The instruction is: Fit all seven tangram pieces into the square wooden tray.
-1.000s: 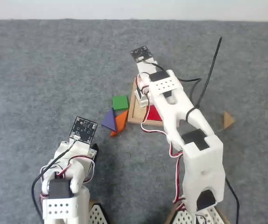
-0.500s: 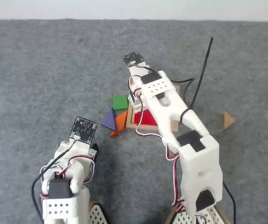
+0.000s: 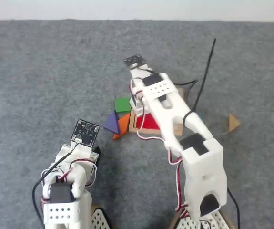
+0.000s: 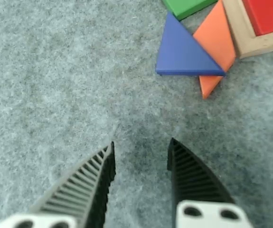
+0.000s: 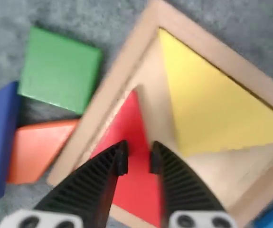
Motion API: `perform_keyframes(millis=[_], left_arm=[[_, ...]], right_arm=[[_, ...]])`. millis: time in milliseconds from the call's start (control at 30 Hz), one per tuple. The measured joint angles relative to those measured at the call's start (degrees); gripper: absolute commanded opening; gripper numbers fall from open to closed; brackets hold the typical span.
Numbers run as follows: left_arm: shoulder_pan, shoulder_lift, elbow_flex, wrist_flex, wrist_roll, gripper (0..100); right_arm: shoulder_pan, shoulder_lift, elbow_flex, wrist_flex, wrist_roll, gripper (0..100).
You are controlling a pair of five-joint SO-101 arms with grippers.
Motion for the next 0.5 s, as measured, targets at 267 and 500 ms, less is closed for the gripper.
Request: perform_keyframes(millis=[267, 500], left_arm=[[0.00, 0.00, 0.00, 0.00, 0.00, 17], [0.00, 0.00, 0.00, 0.00, 0.00, 17]], right_arm=[[-5.19, 0.44, -0.09, 0.09, 1.67, 8.4], [-6.07, 0.44, -0.09, -0.18, 1.93, 5.8]])
